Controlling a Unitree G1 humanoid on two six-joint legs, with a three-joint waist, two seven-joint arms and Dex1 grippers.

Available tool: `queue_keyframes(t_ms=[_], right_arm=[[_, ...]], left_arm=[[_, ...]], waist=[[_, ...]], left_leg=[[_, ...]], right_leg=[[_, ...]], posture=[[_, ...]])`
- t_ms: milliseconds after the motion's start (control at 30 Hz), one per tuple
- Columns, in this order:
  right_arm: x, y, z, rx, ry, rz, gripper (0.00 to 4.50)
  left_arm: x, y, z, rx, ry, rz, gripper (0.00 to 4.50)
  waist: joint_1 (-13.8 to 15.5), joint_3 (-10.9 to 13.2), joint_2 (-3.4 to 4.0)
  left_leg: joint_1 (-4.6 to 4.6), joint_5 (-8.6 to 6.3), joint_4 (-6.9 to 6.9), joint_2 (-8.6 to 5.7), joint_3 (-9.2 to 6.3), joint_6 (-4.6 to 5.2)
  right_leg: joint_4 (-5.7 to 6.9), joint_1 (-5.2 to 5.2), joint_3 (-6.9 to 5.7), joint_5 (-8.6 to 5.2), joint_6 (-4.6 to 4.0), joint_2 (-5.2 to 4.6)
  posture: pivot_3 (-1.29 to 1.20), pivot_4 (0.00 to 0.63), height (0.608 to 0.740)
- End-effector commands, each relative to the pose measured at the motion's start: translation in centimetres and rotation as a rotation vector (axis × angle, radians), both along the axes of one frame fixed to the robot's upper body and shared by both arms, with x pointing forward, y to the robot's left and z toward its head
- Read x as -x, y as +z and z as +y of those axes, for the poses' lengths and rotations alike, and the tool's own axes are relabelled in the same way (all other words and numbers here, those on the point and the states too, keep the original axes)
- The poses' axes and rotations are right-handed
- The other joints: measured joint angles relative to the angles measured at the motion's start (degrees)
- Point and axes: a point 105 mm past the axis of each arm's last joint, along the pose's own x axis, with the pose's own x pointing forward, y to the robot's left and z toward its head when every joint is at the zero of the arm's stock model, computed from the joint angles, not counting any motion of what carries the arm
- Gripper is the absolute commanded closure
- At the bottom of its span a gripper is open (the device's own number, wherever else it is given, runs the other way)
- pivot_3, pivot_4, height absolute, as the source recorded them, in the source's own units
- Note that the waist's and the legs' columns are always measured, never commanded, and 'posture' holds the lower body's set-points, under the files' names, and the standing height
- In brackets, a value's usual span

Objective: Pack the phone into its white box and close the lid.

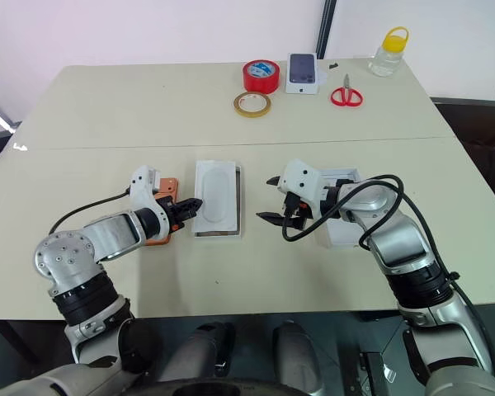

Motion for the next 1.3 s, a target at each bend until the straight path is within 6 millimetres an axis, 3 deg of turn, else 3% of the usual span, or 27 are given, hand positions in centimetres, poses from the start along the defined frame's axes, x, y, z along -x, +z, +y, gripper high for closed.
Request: queue_keyframes(t_ms=[33,100,300,433,500,633,733,800,933,1067,1167,1300], right_arm=[[-0.1,0.8,0.2,-0.009,0.015,-0.041,0.55],[-0.1,0.8,0.3,-0.008,0.017,-0.043,0.55],[-0.1,1.1,0.8,-0.027,0.025,-0.046,0.55],[-1.0,1.7,1.9,-0.077,-0.015,-0.050,0.55],[-1.7,2.0,2.2,-0.091,-0.055,-0.048,1.09],[-2.7,2.2,3.2,-0.100,-0.090,-0.040,2.89],[-3.5,2.4,4.7,-0.102,-0.105,-0.042,4.49],[-3.9,2.4,5.5,-0.102,-0.119,-0.042,4.49],[-5.2,1.5,8.9,-0.056,-0.146,-0.043,4.49],[-6.5,0.3,10.4,-0.017,-0.193,-0.017,4.49],[-6.9,-0.4,11.4,0.011,-0.196,0.004,4.49],[-7.5,-1.0,12.1,0.025,-0.224,0.036,4.49]], left_arm=[[0.3,0.9,-0.5,0.010,-0.032,-0.042,3.87],[0.4,1.0,-0.6,0.013,-0.037,-0.043,3.20],[0.3,1.6,-0.5,0.022,-0.046,-0.062,0.16],[0.1,3.2,-0.5,0.054,-0.060,-0.119,0.16],[0.0,3.9,-0.4,0.060,-0.068,-0.145,0.10],[-0.2,5.3,-0.2,0.089,-0.067,-0.197,0.10],[-0.3,6.1,0.6,0.075,-0.057,-0.235,0.10],[-0.4,6.4,1.2,0.053,-0.048,-0.252,0.10],[-0.3,7.4,6.0,-0.160,0.029,-0.397,0.10],[0.2,6.2,8.8,-0.392,-0.020,-0.476,0.10],[1.0,5.7,9.6,-0.481,-0.088,-0.531,0.10],[3.0,4.4,9.3,-0.502,-0.250,-0.554,0.10]], waist=[[0.0,0.0,0.00],[0.0,0.0,0.00],[0.0,0.0,0.00],[-0.1,0.0,0.00],[-0.1,0.0,0.00],[0.0,0.0,0.00],[-0.3,0.0,0.00],[-0.5,0.0,0.01],[-1.8,0.0,0.01],[-1.6,0.0,0.06],[-1.2,0.0,0.07],[-1.6,0.0,0.10]], left_leg=[[0.00,0.00,0.00,0.00,0.00,0.00],[0.00,0.00,0.00,0.00,0.00,0.00],[0.01,0.00,0.00,0.01,0.00,0.00],[0.01,0.00,0.00,0.01,0.00,0.00],[0.01,0.00,0.00,0.01,0.00,0.00],[0.01,0.00,0.01,0.00,0.00,0.00],[0.00,0.01,0.00,0.00,0.00,-0.01],[0.01,0.02,-0.02,0.02,0.00,-0.03],[0.01,0.05,-0.08,0.04,0.03,-0.09],[0.03,0.12,-0.20,0.07,0.02,-0.20],[0.01,0.11,-0.19,0.02,0.00,-0.19],[0.01,0.10,-0.25,0.03,-0.01,-0.17]], right_leg=[[0.00,0.00,0.00,0.00,0.00,0.00],[0.00,0.00,0.00,0.00,0.00,0.00],[0.00,0.01,0.00,0.00,0.00,0.00],[0.01,0.00,0.00,0.00,0.00,0.01],[0.01,0.00,0.00,0.00,0.00,0.01],[0.00,0.00,0.00,0.00,0.00,0.00],[0.02,-0.03,0.00,0.00,0.00,0.01],[0.05,-0.06,0.01,0.00,-0.01,0.03],[0.11,-0.16,0.08,0.01,-0.03,0.07],[0.12,-0.20,0.09,0.03,-0.10,0.10],[0.01,-0.16,0.07,0.03,-0.10,0.04],[-0.01,-0.18,0.06,0.03,-0.10,0.04]], posture=[[0.00,0.150,0.740],[0.00,0.150,0.740],[0.00,0.150,0.740],[0.00,0.150,0.740],[0.00,0.150,0.740],[0.00,0.150,0.740],[0.00,0.150,0.740],[0.00,0.150,0.740],[0.00,0.150,0.740],[0.00,0.150,0.740],[0.00,0.150,0.740],[0.00,0.150,0.740]])
